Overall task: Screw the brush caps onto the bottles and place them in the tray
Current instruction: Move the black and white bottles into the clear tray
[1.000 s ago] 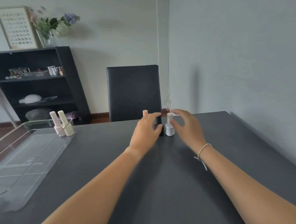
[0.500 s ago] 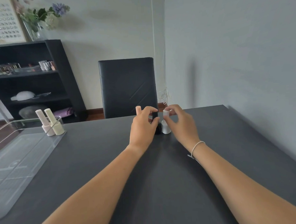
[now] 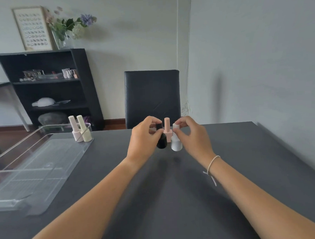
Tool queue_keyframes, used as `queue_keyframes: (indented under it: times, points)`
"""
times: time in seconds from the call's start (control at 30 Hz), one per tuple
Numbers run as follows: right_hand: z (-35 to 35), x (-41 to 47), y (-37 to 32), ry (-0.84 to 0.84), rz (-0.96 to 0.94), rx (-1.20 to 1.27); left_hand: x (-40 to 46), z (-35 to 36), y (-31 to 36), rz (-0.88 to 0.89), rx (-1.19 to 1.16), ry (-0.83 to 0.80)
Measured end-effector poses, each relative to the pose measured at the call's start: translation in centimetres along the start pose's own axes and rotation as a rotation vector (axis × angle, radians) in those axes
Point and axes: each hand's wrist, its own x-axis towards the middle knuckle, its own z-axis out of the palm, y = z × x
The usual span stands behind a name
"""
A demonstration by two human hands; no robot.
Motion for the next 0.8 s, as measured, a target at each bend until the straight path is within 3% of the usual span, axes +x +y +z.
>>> queue_keyframes:
  times: [0.27,0.47,0.8]
  points:
    - [6.2,3.1,-8.9,-0.084,-0.110,0.101,2.1,-12.4,-0.1,0.000,0.108,0.147]
    - [12.9,6.2,-15.5,-0.197,-0.163,0.202,2.6,-21.0,-3.0,-0.072,0.236,0.158]
    - [23.8,8.0,-19.1,-0.476,-0.194,0.076,2.8,-28.3,-11.1,-0.235,0.242,0.208]
